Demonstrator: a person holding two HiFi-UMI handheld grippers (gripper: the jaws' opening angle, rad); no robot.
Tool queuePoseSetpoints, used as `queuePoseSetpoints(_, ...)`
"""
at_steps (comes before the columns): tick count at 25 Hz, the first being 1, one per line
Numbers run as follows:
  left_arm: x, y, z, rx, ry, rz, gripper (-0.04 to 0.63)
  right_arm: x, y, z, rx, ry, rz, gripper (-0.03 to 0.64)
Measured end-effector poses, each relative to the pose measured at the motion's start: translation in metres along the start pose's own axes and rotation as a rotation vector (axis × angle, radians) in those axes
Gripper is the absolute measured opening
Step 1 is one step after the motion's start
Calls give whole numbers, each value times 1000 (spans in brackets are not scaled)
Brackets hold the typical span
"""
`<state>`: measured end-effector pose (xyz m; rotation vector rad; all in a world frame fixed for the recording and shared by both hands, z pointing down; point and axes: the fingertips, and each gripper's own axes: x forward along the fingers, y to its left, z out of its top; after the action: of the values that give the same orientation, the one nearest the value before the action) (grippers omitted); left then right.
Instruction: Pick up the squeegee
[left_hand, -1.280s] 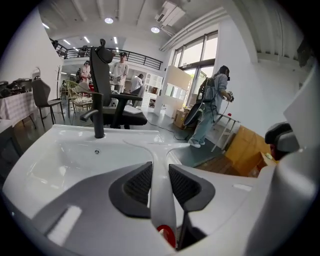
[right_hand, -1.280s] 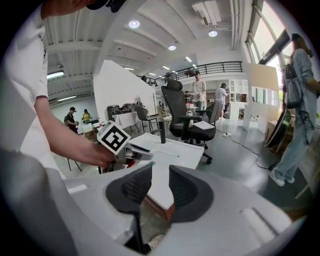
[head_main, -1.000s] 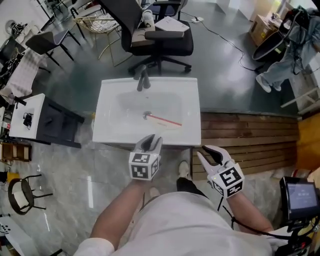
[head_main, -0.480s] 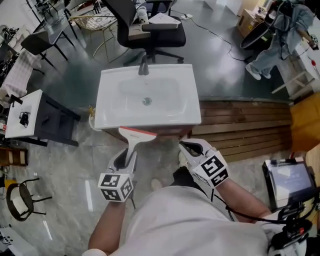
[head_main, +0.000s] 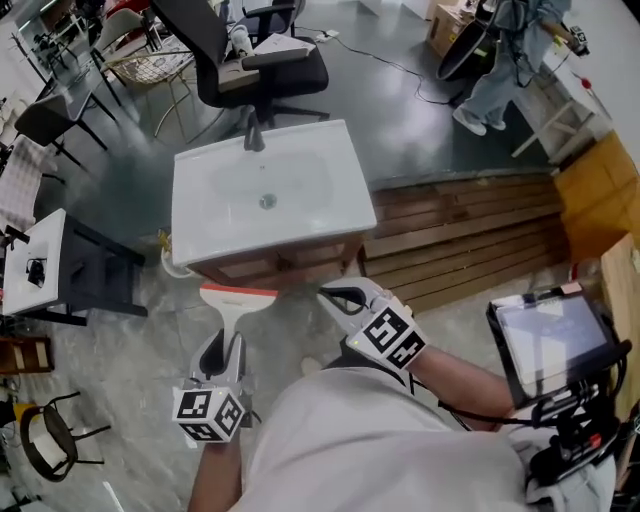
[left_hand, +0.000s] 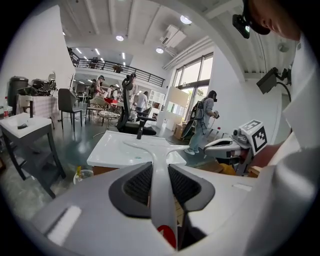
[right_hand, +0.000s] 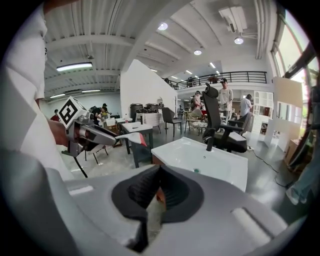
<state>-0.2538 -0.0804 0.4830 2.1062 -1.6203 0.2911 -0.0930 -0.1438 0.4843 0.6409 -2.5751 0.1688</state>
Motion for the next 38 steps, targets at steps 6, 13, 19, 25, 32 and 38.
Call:
queuePoseSetpoints(6,-14,2,-10,1,5,4,110,-4,17,0,-1,6,6,3)
queuePoseSetpoints(13,-18,3,-11,-4,6,-3,110,-4,23,5,-12,6,4,2)
queuePoseSetpoints(19,-18,5,-12,-9,3,0,110,-2,24,8,-24,3,6,3)
queuePoseSetpoints(25,-17,6,-12,-13,4,5,110,-1,23,10,-31,1,12,2)
queuePoseSetpoints(32,-13,4,-17,-13,10,0,110,-2,21,7,-42,3,5,2)
queuePoseSetpoints(38,-8,3,-17,-15,17,-3,110,-5,16,6,-56,12,-7,2)
